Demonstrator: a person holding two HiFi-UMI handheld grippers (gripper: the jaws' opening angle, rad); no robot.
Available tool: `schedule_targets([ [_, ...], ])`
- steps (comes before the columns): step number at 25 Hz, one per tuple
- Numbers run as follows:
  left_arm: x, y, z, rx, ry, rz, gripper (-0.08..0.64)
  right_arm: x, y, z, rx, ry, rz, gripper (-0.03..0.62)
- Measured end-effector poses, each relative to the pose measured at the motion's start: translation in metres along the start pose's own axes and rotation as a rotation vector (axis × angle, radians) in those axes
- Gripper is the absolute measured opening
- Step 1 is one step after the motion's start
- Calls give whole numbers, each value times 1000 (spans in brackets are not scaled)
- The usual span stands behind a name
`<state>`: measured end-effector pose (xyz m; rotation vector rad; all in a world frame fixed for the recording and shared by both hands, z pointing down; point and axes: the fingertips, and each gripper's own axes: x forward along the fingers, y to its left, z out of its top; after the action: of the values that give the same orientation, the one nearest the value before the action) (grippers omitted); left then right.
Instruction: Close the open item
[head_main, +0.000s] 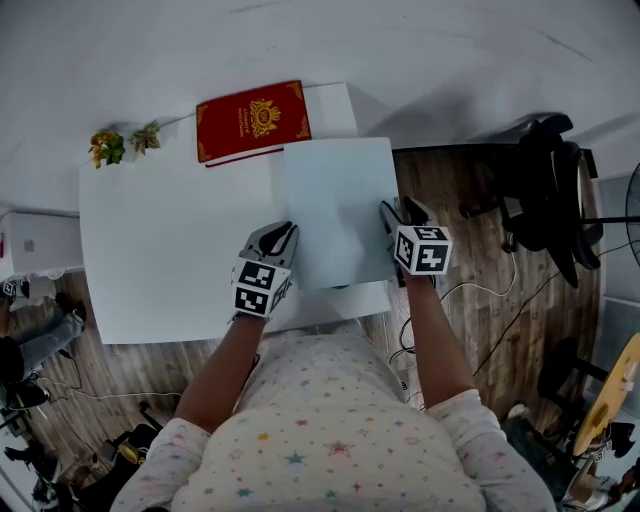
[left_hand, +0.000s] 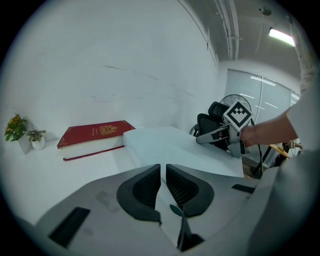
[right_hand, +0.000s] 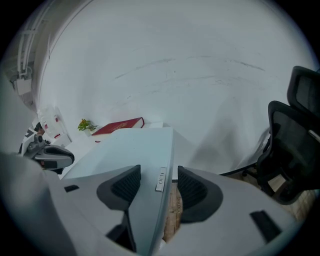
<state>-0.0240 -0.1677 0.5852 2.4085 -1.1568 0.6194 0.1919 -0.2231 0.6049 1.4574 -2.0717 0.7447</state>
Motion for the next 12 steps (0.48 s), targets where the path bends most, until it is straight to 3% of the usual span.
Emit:
schedule_targets([
  [12,-42,27,21,-15,-80,60,40,-5,-1,5,-37,31,-16,247],
])
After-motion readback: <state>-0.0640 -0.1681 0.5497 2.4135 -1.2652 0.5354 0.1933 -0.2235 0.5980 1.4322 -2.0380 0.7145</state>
